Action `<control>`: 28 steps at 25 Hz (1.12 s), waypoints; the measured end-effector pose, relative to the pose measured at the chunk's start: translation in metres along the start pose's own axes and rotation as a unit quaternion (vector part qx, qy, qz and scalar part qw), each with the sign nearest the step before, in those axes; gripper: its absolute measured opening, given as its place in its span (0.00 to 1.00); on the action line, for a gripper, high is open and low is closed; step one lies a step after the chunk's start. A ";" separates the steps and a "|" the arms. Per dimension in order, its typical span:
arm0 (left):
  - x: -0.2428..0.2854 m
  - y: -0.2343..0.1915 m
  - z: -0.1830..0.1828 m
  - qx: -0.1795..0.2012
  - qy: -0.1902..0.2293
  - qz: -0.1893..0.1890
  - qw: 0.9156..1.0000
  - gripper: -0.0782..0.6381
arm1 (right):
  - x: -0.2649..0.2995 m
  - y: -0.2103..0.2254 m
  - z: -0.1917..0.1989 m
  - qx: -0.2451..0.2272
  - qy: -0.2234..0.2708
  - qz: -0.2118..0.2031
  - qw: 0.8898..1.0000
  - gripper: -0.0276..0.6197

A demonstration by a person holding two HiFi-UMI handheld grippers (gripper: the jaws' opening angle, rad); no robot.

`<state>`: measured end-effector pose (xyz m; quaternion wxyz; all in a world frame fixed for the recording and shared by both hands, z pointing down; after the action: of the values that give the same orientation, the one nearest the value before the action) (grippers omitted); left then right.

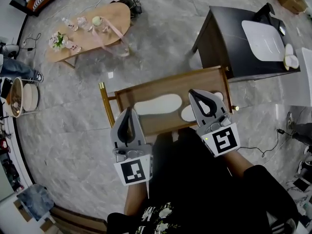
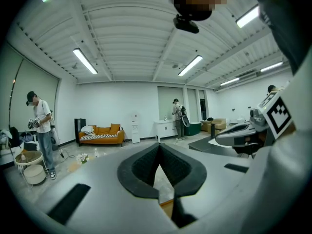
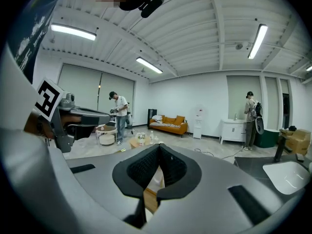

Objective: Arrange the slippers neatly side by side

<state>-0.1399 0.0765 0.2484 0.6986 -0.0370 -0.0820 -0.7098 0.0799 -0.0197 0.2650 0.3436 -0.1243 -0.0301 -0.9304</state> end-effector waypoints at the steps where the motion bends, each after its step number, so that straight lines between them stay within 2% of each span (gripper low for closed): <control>1: 0.000 0.001 0.003 0.002 -0.009 -0.001 1.000 0.11 | 0.001 0.001 0.003 0.001 -0.004 -0.005 1.000 0.04; 8: -0.003 0.010 0.030 0.016 -0.063 0.006 0.998 0.11 | 0.005 0.004 0.022 0.007 -0.032 -0.024 0.999 0.04; 12: 0.003 0.019 0.061 0.045 -0.114 0.059 0.991 0.11 | 0.008 0.004 0.037 0.012 -0.048 -0.026 0.998 0.04; 14: 0.009 0.021 0.079 0.062 -0.140 0.085 0.985 0.21 | 0.009 0.003 0.044 0.017 -0.055 -0.025 0.998 0.04; 17: 0.017 0.023 0.099 0.096 -0.160 0.118 0.975 0.24 | 0.008 -0.001 0.059 0.029 -0.068 -0.029 0.997 0.04; 21: 0.025 0.035 0.123 0.115 -0.196 0.189 0.955 0.36 | 0.002 -0.010 0.084 0.047 -0.099 -0.023 0.994 0.04; 24: 0.028 0.043 0.141 0.153 -0.214 0.231 0.937 0.39 | -0.001 -0.015 0.093 0.058 -0.108 -0.014 0.992 0.04; 26: 0.029 0.049 0.156 0.192 -0.233 0.257 0.918 0.39 | -0.003 -0.015 0.096 0.061 -0.110 -0.006 0.992 0.04; 28: 0.031 0.053 0.175 0.228 -0.256 0.285 0.895 0.39 | -0.005 -0.016 0.100 0.062 -0.110 0.005 0.992 0.04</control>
<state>-0.0986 0.0753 0.4289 0.8151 -0.0786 -0.4035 -0.4083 0.0939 0.0101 0.3608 0.3501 -0.2044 -0.1250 -0.9055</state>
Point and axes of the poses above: the fingertips, and each gripper's own axes: x forward along the fingers, y to its right, z out of its underside, the point moved 9 cm from there along -x, backward along the fingers, and after that the axes turned 1 degree about x, right-handed, at the moved point
